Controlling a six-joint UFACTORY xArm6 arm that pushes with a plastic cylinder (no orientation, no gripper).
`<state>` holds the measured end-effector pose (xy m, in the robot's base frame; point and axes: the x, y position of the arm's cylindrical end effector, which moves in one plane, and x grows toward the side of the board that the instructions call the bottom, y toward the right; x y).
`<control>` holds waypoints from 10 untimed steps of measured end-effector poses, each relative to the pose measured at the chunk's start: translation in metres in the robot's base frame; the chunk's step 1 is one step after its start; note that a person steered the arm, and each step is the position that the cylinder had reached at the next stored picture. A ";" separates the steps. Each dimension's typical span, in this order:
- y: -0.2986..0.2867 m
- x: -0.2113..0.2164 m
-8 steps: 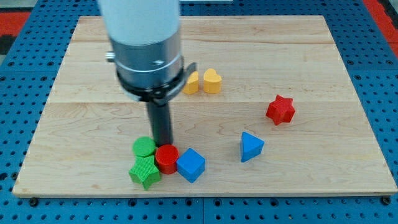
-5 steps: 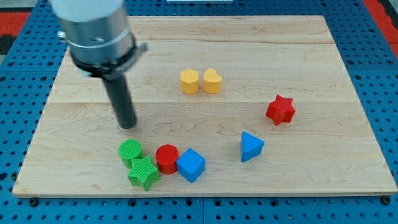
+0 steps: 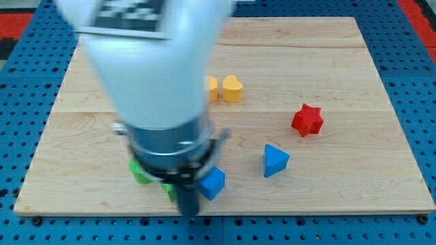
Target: Group up the green and red blocks separately
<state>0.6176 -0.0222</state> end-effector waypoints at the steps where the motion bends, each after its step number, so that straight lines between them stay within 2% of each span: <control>1: 0.022 -0.011; 3: 0.010 -0.025; 4: -0.026 -0.030; 5: -0.054 -0.058; 6: -0.051 -0.084; 7: -0.026 -0.083; 8: -0.034 -0.057; 9: -0.003 -0.038; 10: 0.005 -0.071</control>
<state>0.5471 -0.0168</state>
